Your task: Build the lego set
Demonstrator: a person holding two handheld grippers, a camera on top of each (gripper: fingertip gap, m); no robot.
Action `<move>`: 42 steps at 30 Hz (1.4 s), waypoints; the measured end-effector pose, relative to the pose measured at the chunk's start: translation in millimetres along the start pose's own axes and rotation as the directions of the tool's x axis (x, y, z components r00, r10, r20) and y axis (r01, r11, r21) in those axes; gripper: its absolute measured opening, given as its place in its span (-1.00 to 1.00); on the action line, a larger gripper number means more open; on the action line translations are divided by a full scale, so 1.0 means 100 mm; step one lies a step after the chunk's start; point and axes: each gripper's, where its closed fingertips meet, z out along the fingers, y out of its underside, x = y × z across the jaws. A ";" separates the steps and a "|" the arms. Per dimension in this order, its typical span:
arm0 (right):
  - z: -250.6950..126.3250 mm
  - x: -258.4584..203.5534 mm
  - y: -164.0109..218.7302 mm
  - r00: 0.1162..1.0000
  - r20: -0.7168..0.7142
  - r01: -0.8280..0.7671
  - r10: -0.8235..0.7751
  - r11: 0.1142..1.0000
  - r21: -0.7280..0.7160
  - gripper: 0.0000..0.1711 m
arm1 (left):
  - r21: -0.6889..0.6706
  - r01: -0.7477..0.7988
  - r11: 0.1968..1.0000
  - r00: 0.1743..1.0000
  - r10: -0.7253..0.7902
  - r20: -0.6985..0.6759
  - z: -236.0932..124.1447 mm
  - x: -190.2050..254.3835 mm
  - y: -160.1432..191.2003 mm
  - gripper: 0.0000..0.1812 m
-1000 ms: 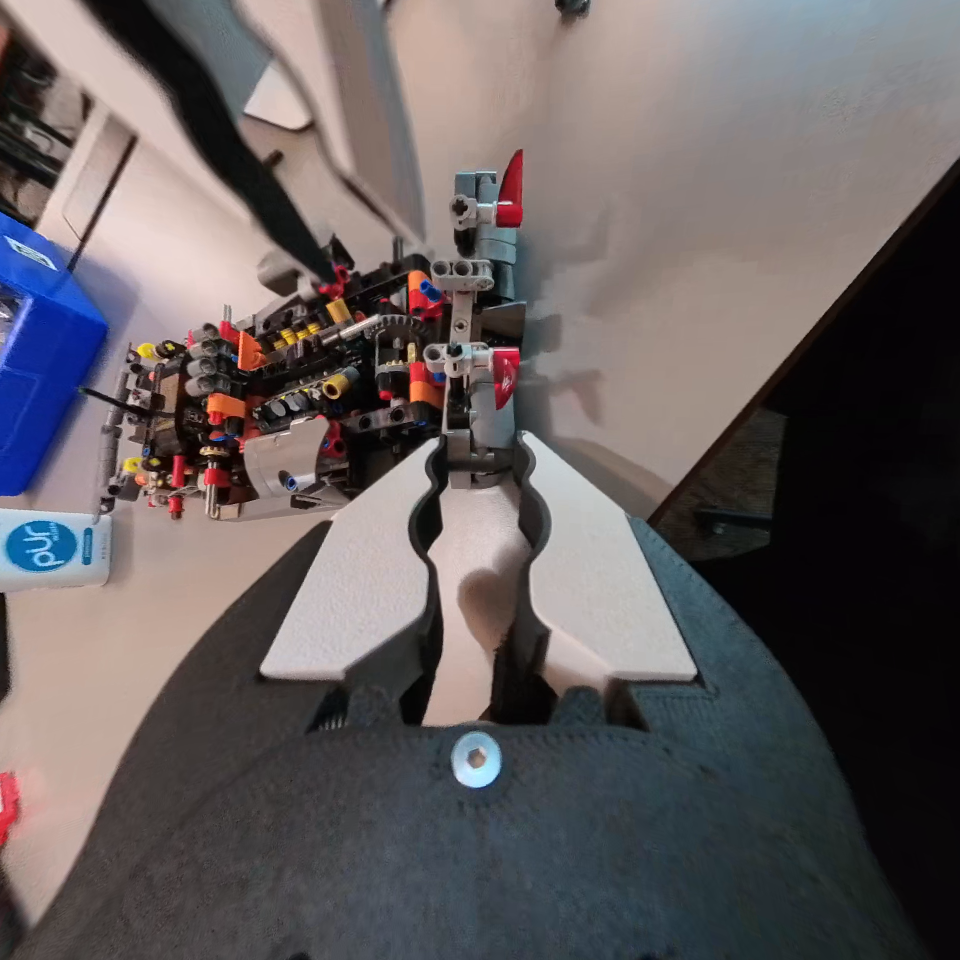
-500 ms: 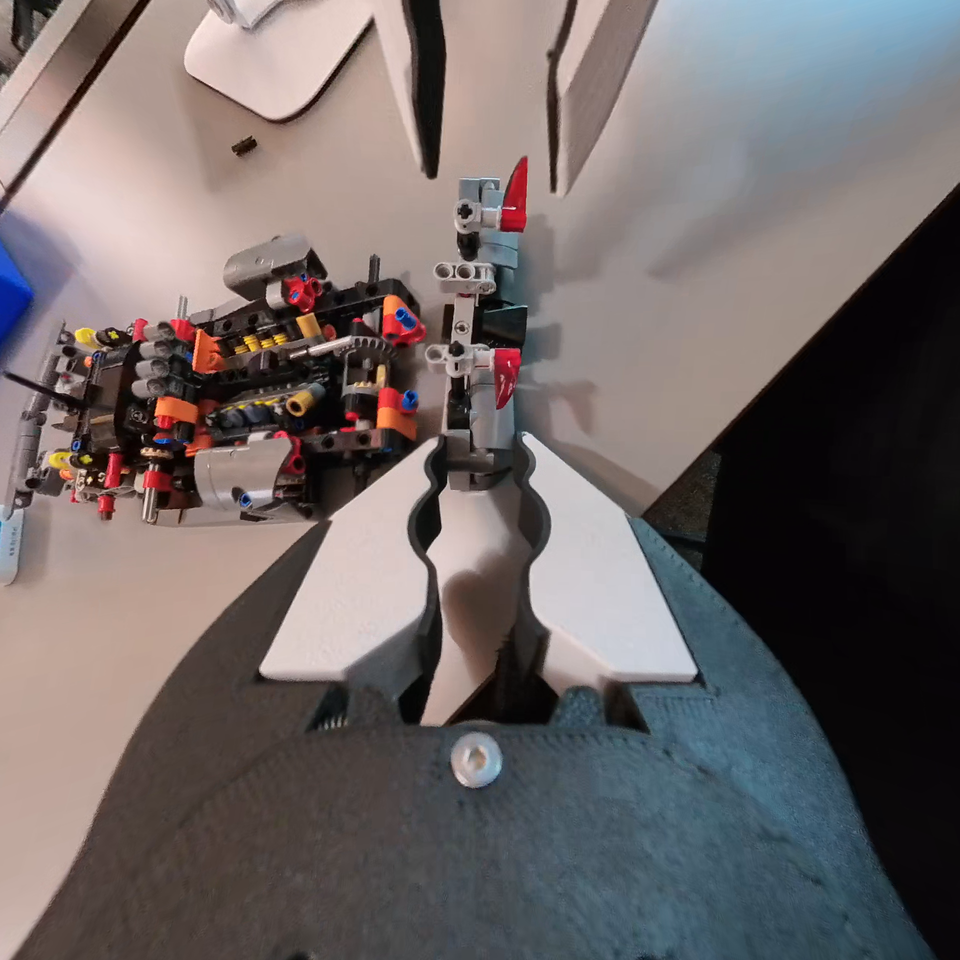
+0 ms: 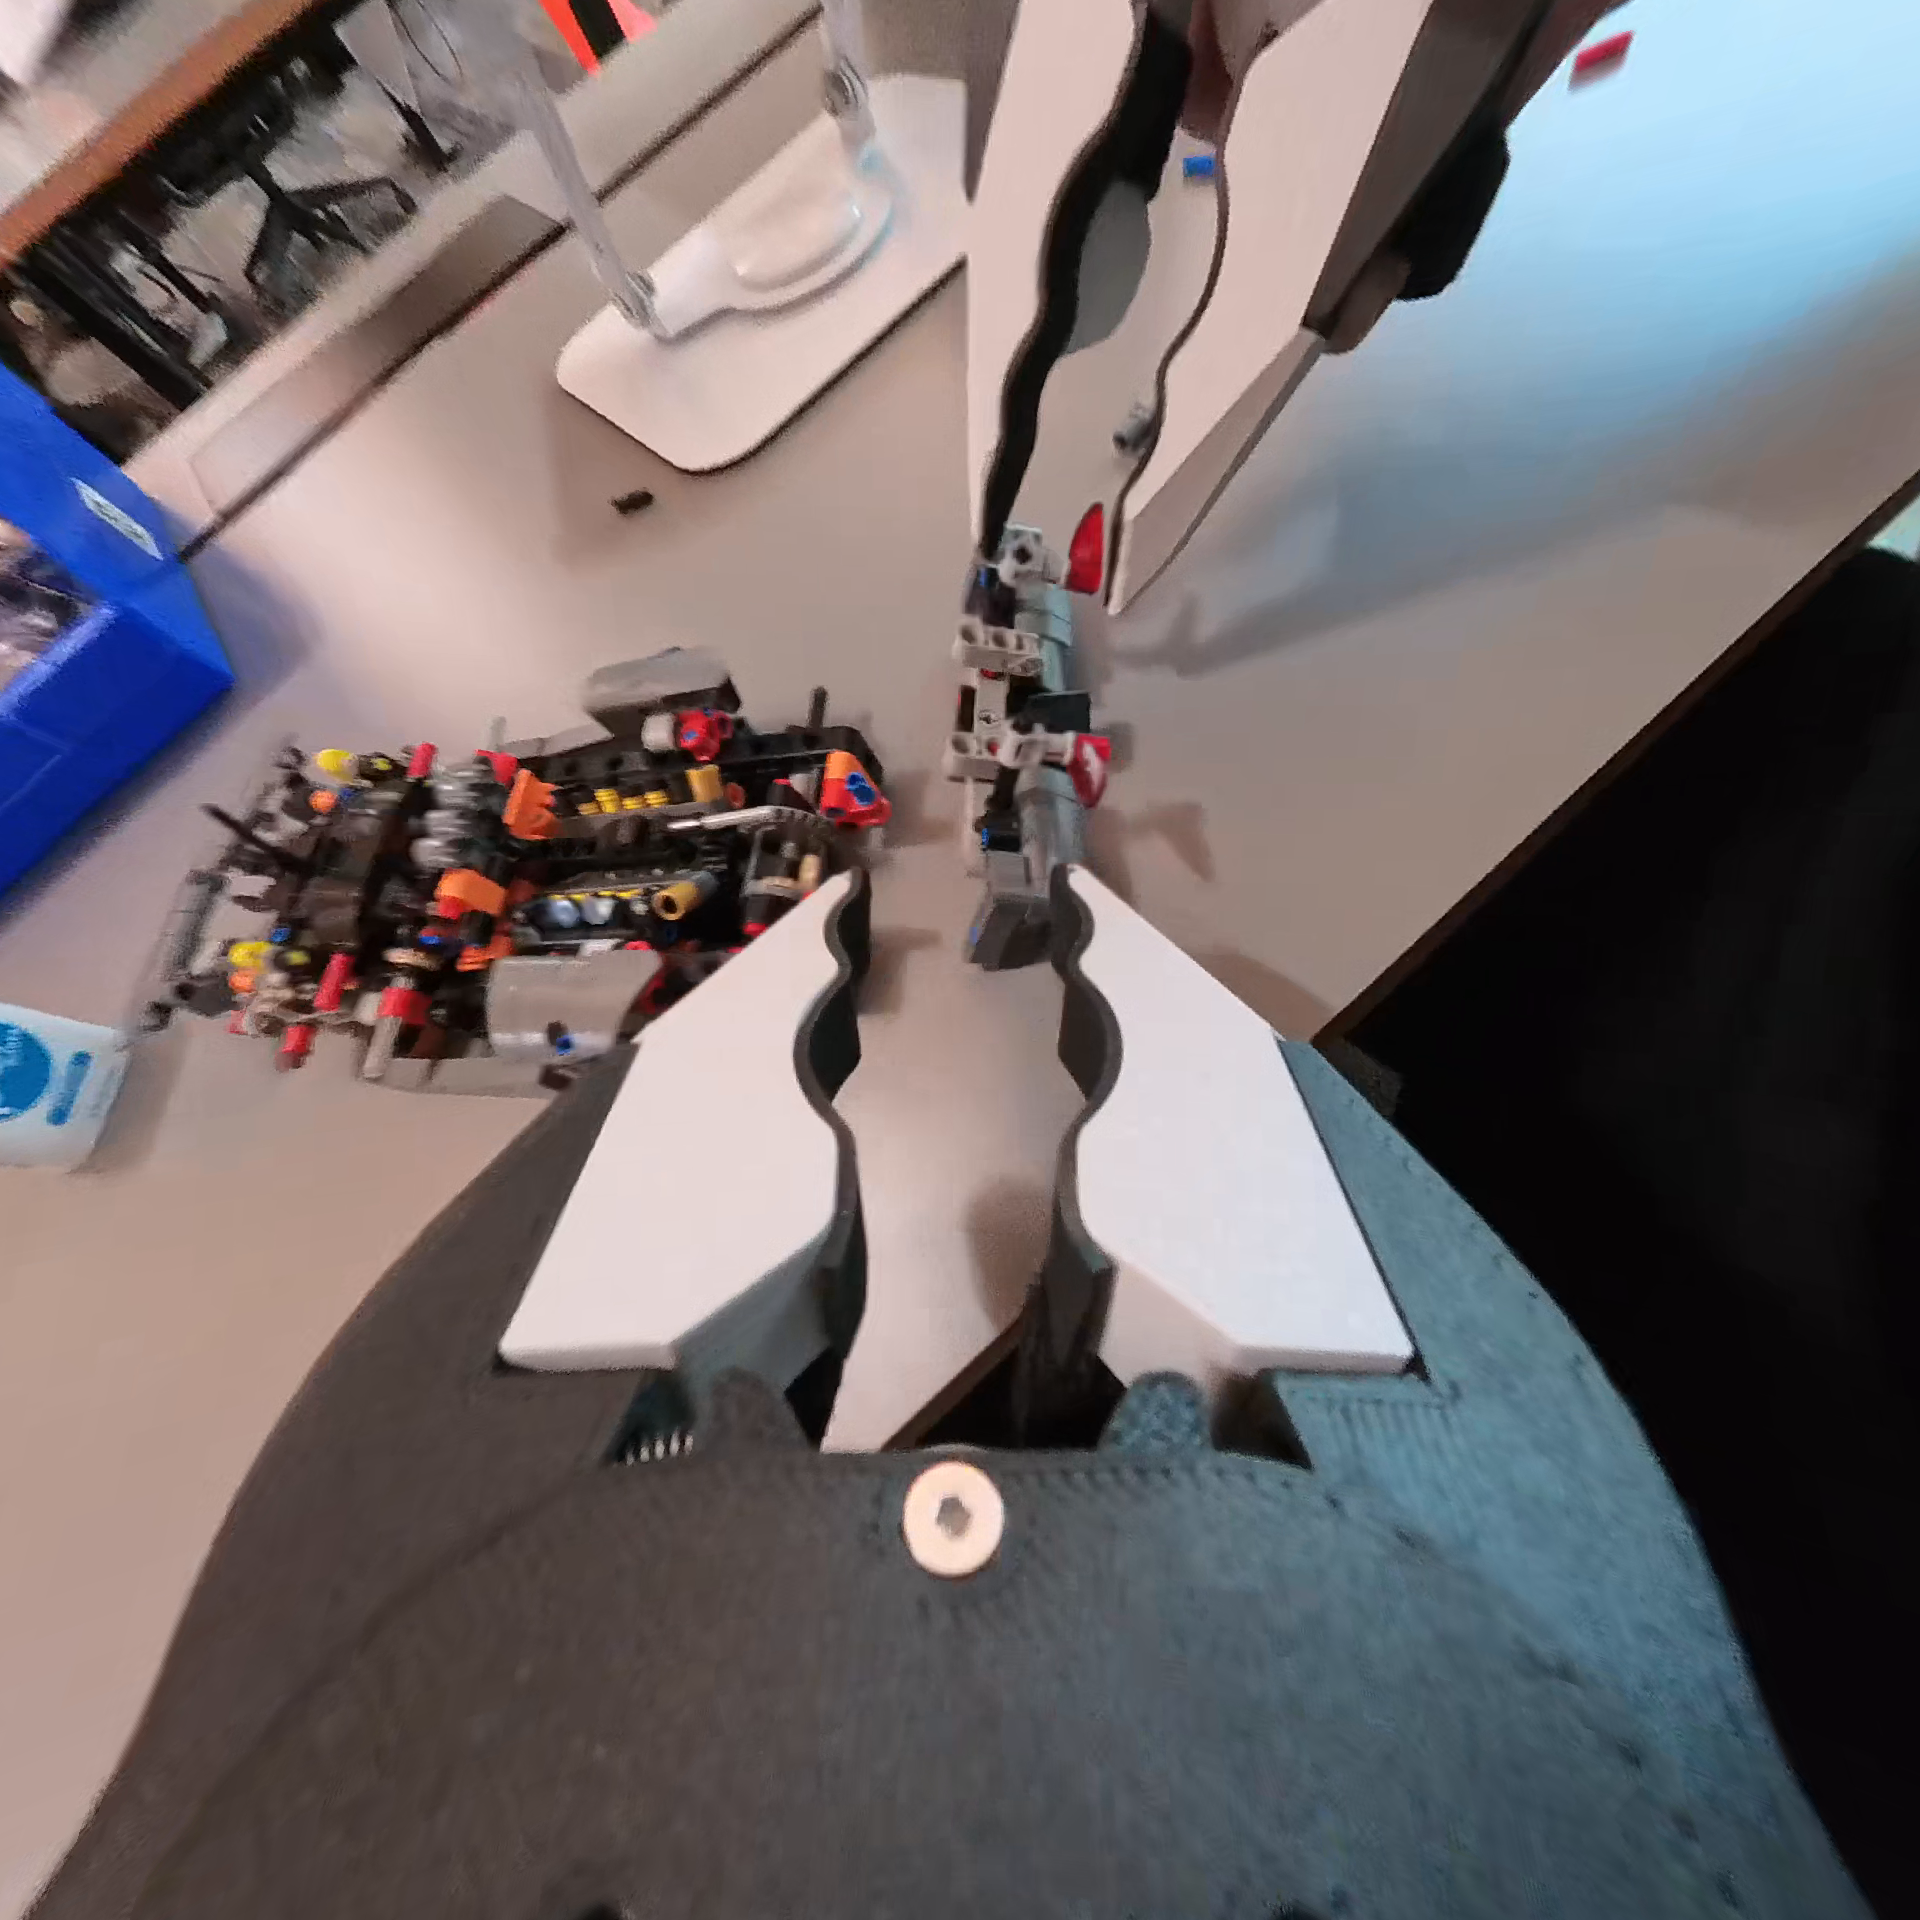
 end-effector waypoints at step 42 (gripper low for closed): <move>-0.17 -0.09 0.03 0.999 0.045 -0.025 0.018 0.987 0.161 -0.74 | -0.248 0.143 0.958 0.985 -0.163 -0.061 0.59 -0.19 0.13 -0.86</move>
